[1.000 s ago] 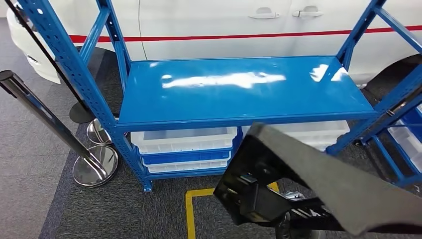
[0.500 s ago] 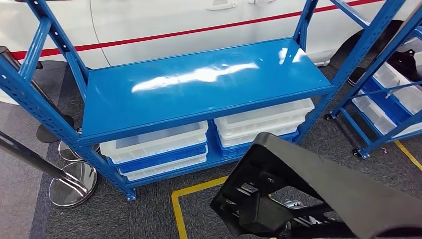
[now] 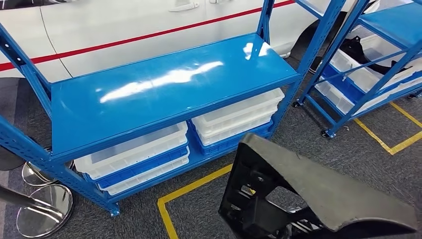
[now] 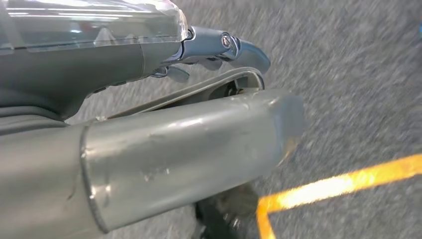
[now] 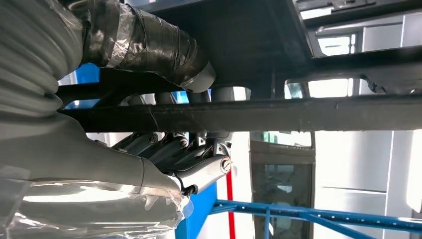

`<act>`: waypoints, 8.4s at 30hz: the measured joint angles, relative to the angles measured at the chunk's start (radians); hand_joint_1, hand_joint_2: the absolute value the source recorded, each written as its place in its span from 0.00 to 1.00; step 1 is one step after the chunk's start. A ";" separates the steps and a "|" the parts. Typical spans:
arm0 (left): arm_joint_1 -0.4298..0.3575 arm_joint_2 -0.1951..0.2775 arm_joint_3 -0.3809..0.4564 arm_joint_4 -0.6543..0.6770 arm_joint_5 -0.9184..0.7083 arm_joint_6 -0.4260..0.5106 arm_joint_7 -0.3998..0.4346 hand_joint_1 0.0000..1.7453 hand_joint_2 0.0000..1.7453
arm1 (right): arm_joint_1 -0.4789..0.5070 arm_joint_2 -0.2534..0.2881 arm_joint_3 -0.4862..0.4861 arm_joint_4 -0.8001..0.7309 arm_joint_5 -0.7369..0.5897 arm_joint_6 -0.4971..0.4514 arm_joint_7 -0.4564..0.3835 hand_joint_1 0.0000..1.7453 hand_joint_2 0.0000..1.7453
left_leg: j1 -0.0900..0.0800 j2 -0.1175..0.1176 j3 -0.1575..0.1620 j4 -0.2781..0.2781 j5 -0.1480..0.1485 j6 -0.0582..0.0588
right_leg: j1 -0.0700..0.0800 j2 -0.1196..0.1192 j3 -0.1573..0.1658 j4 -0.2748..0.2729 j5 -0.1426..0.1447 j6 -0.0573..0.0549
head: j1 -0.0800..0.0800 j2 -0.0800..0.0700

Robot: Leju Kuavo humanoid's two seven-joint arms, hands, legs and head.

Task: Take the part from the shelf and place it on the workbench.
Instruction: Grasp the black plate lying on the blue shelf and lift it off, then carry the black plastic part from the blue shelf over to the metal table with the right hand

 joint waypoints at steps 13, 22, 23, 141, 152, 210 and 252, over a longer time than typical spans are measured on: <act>-0.002 -0.009 0.000 0.002 0.002 0.004 0.015 0.00 0.00 | 0.017 0.010 -0.023 -0.007 0.000 0.001 0.000 1.00 1.00 | -0.012 0.127 0.027 -0.006 -0.022 -0.031 | 0.015 -0.095 0.042 -0.090 0.050 -0.035 | 0.001 0.000; 0.007 -0.009 0.001 0.003 0.004 0.000 0.015 0.00 0.00 | 0.017 0.018 -0.026 -0.009 0.002 0.000 0.000 1.00 1.00 | -0.008 -0.003 -0.069 0.150 -0.046 -0.038 | 0.007 0.024 0.045 -0.091 0.057 -0.053 | 0.000 0.000; 0.007 -0.009 0.001 0.003 0.004 0.000 0.015 0.00 0.00 | 0.017 0.018 -0.026 -0.009 0.002 0.000 0.000 1.00 1.00 | -0.007 -0.029 -0.044 0.088 -0.019 -0.036 | 0.008 0.037 0.041 -0.082 0.054 -0.048 | 0.000 0.000; -0.004 -0.017 0.003 0.005 0.018 -0.043 0.004 0.00 0.00 | 0.002 0.052 -0.087 0.060 0.007 0.020 0.000 1.00 1.00 | -0.011 0.021 -0.094 0.226 -0.127 -0.052 | 0.005 -0.036 0.047 -0.094 0.046 -0.067 | 0.015 0.000; -0.006 -0.015 0.003 0.005 0.012 -0.049 0.006 0.00 0.00 | -0.003 0.059 -0.094 0.069 0.023 0.036 0.000 1.00 1.00 | -0.020 -0.042 -0.008 -0.043 0.045 -0.001 | 0.004 0.065 0.038 -0.080 0.039 -0.031 | 0.017 0.000; -0.002 -0.007 0.003 0.004 0.012 -0.052 0.015 0.00 0.00 | -0.052 0.066 -0.059 0.175 0.070 -0.053 0.001 1.00 1.00 | -0.042 0.012 -0.066 0.003 0.057 0.008 | 0.017 -0.037 0.131 -0.101 -0.034 -0.061 | 0.026 0.000; 0.006 -0.005 0.003 0.003 0.013 -0.057 0.031 0.00 0.00 | -0.060 0.028 -0.030 0.204 0.067 -0.115 0.012 1.00 1.00 | -0.035 0.006 -0.009 -0.021 0.020 0.029 | -0.005 -0.048 -0.013 0.123 -0.102 -0.005 | 0.026 0.000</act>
